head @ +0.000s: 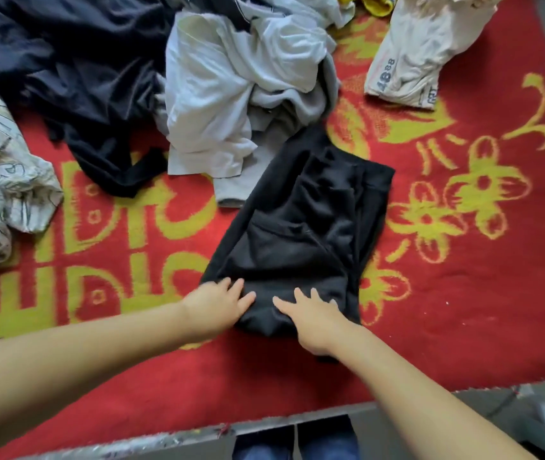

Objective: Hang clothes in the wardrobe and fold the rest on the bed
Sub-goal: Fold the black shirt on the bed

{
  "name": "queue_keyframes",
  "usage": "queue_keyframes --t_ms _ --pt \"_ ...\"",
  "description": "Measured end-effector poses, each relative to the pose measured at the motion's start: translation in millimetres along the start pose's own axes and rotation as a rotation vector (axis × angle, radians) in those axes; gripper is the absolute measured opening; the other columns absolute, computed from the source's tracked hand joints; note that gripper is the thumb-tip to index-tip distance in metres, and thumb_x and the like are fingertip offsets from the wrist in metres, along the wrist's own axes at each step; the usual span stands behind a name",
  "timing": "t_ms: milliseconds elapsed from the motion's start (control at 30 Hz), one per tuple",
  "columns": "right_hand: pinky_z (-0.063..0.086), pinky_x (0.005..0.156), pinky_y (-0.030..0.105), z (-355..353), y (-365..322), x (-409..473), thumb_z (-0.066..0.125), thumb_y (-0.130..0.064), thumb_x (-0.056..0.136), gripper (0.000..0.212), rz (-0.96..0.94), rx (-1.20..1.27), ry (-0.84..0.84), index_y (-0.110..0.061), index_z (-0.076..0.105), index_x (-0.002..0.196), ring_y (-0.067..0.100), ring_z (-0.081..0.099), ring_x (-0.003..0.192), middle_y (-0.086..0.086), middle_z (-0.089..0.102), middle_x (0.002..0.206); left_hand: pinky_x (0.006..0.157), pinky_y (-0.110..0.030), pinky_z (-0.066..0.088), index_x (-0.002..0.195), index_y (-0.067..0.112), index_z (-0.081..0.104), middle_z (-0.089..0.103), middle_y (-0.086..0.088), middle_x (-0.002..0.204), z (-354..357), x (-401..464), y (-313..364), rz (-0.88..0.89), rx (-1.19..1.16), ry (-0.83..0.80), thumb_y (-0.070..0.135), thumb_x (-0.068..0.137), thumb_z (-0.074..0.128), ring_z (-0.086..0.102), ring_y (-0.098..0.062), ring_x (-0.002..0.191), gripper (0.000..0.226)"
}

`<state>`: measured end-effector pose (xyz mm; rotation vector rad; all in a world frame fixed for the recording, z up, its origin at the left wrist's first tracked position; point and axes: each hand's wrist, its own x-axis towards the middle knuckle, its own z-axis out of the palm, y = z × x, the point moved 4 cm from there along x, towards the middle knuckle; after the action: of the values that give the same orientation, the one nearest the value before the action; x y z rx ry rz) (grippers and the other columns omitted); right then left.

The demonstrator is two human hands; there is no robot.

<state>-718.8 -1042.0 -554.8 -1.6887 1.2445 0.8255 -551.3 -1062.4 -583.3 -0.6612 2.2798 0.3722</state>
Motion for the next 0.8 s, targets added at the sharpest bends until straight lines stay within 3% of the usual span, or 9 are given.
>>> queue_keyframes --t_ms 100,167,233,333,467,533,633,733,800 --pt "0.013 0.115 0.06 34.1 23.0 -41.5 0.037 0.004 0.091 0.08 -0.099 -0.055 -0.21 -0.04 0.008 0.151 0.038 0.001 0.147 0.01 0.002 0.161 0.08 -0.043 0.046 0.15 0.007 0.013 0.04 -0.027 0.139 1.2 -22.4 70.9 0.19 -0.139 -0.11 0.003 0.094 0.036 0.056 -0.041 0.108 0.06" --pt "0.019 0.117 0.05 54.4 28.6 -60.3 0.041 0.001 0.091 0.076 -0.159 -0.04 -0.297 -0.037 0.015 0.152 0.037 0.013 0.146 0.011 0.014 0.16 0.081 -0.043 0.045 0.143 0.009 0.032 0.055 -0.021 0.123 -0.7 -30.2 96.9 0.286 -0.259 -0.203 0.005 0.091 0.04 0.059 -0.04 0.1 0.053" --pt "0.028 0.113 0.035 60.0 33.0 -69.2 0.043 -0.001 0.089 0.068 -0.22 0.028 -0.305 -0.028 0.03 0.149 0.03 0.032 0.14 0.009 0.034 0.153 0.084 -0.038 0.042 0.121 0.01 0.051 0.063 -0.018 0.111 -9.9 -29.7 100.6 0.292 -0.434 -0.264 0.009 0.087 0.045 0.058 -0.038 0.098 0.035" --pt "0.034 0.1 0.02 38.8 52.2 -63.9 0.044 -0.001 0.083 0.06 -0.202 0.195 -0.238 -0.021 0.046 0.14 0.02 0.043 0.132 0.001 0.048 0.143 0.077 -0.03 0.04 0.104 0.009 0.059 0.065 -0.013 0.103 -27.7 -18.6 73.3 0.185 -0.758 -0.237 0.01 0.083 0.048 0.058 -0.029 0.094 0.024" --pt "0.043 0.081 0.016 -17.8 88.5 -47.6 0.052 -0.007 0.083 0.045 -0.153 0.387 -0.056 -0.023 0.055 0.125 0.013 0.055 0.106 -0.005 0.059 0.122 0.058 -0.02 0.038 0.086 0.01 0.059 0.056 0.003 0.072 -53.3 -1.5 11.3 -0.047 -1.036 -0.081 0.006 0.082 0.052 0.05 -0.006 0.063 0.009" --pt "0.046 0.085 0.022 -48.9 101.5 -36.9 0.055 -0.007 0.084 0.041 -0.139 0.471 0.059 -0.02 0.056 0.122 0.019 0.057 0.108 0.0 0.061 0.116 0.057 -0.019 0.036 0.085 0.012 0.061 0.055 0.005 0.071 -66.6 7.9 -20.2 -0.153 -1.075 0.036 0.006 0.081 0.055 0.049 -0.006 0.063 0.009" --pt "0.042 0.079 0.022 -92.7 117.8 -15.1 0.054 0.001 0.083 0.04 -0.113 0.568 0.266 -0.017 0.061 0.117 0.023 0.058 0.11 0.005 0.062 0.109 0.058 -0.019 0.038 0.09 0.008 0.063 0.059 -0.002 0.077 -83.9 26.2 -61.3 -0.286 -1.056 0.224 0.01 0.083 0.059 0.052 -0.015 0.072 0.008" --pt "0.042 0.086 0.025 -125.2 133.5 4.6 0.047 0.002 0.086 0.041 -0.013 0.561 0.539 -0.018 0.06 0.12 0.023 0.058 0.107 0.007 0.063 0.115 0.075 -0.03 0.042 0.099 0.005 0.062 0.062 -0.01 0.092 -98.4 46.6 -87.9 -0.438 -1.06 0.456 0.015 0.088 0.062 0.056 -0.02 0.087 0.015" --pt "0.039 0.101 0.036 -128.9 134.6 12.9 0.045 -0.007 0.093 0.042 0.127 0.403 0.692 -0.018 0.05 0.134 0.026 0.049 0.123 0.008 0.056 0.131 0.097 -0.036 0.037 0.121 0.011 0.058 0.06 -0.01 0.117 -102.9 57.6 -89.0 -0.575 -0.885 0.556 0.022 0.09 0.06 0.054 -0.025 0.112 0.033"
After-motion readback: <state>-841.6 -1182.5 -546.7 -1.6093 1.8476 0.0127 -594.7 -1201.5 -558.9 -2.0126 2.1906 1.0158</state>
